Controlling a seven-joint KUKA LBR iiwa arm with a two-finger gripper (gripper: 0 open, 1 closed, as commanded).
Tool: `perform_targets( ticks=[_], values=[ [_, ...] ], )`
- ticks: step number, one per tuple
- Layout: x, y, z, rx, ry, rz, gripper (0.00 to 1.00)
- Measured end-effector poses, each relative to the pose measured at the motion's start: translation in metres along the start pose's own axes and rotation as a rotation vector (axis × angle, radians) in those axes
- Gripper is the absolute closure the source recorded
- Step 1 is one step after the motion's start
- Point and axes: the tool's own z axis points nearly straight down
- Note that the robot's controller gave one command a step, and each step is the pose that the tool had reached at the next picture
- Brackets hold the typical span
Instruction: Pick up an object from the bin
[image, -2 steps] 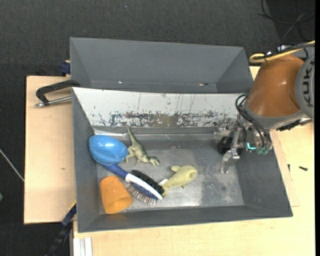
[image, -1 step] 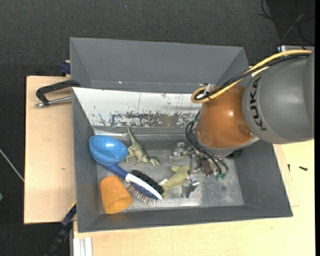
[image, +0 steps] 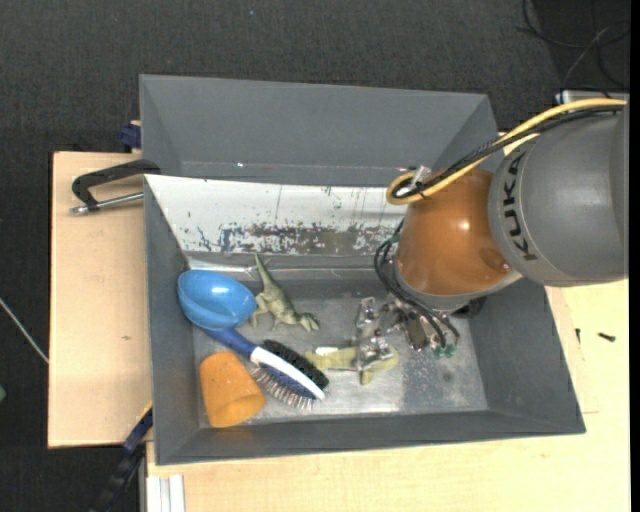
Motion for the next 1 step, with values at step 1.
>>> perform_targets(
  ticks=[1],
  values=[
    [0.0083,0.0109,-0.1318,0.003,-0.014,-0.150,1.00]
  ],
)
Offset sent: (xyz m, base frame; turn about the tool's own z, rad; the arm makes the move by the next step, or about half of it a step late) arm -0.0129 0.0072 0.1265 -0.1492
